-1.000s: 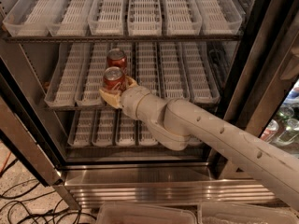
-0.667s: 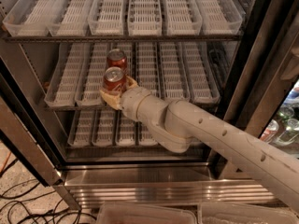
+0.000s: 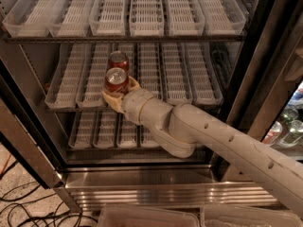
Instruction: Pick coke can from middle shelf of fridge
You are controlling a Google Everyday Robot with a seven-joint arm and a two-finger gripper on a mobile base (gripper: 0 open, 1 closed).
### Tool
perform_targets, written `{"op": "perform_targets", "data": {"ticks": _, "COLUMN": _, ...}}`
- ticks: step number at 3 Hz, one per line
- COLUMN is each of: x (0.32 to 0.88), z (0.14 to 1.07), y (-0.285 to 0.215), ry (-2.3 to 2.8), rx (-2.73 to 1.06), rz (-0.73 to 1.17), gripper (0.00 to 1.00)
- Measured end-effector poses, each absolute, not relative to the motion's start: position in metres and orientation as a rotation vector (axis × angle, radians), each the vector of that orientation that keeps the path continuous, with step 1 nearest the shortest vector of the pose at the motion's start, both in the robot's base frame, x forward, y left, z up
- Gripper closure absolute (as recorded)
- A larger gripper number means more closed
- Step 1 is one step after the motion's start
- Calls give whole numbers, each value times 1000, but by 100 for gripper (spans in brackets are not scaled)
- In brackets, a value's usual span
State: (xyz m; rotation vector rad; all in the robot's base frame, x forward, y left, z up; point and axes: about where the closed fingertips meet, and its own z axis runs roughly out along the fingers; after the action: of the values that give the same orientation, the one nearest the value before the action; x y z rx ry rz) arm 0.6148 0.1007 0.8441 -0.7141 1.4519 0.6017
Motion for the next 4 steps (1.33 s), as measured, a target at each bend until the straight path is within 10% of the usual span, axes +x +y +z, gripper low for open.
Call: {"op": "perform_targets", "data": {"ticks": 4, "x": 536, "z": 877, "y": 96, "ry": 1489, "rx": -935, "rz": 698, "gripper": 100}}
